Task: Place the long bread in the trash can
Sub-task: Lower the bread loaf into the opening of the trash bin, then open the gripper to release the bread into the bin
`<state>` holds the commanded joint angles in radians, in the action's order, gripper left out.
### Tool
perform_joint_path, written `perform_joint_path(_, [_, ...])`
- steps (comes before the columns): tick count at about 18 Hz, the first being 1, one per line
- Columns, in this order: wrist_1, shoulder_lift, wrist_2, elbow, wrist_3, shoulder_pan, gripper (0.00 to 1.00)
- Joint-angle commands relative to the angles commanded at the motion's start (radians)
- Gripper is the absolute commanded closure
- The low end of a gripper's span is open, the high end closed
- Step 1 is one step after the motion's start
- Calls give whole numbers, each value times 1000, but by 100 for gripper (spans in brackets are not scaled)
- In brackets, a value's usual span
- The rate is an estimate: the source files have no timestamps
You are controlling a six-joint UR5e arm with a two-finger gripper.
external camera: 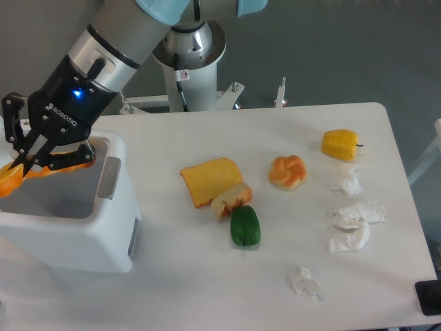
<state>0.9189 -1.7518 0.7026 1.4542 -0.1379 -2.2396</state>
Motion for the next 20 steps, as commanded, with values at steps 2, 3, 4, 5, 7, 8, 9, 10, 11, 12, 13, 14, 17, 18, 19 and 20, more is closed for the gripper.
perform_joint_path(2, [0,0,0,2,-28,2,65])
perform_joint_path(3, [0,0,0,2,-38,5,59])
perform_joint_path(4, [0,-2,0,2,-43,5,53])
perform_joint_path(5, [0,-2,0,2,-46,5,52])
perform_joint_path(7, [0,0,0,3,-46,5,48])
perform_joint_path(8, [0,0,0,3,-46,5,46])
perform_joint_path(9, [0,2,0,2,-46,6,44])
perform_joint_path(10, [0,2,0,2,-46,6,42])
perform_joint_path(11, [0,3,0,2,-46,5,38])
perform_joint_path(12, [0,3,-2,2,-46,6,34])
perform_joint_path(13, [0,3,-2,2,-46,6,31])
perform_joint_path(14, [0,3,-2,2,-48,6,29])
perform_joint_path(17, [0,8,0,2,-49,5,5])
perform_joint_path(18, [2,12,0,2,-52,3,0])
perform_joint_path(19, [2,15,0,3,-52,0,0])
perform_joint_path(20, [2,15,2,3,-52,-8,0])
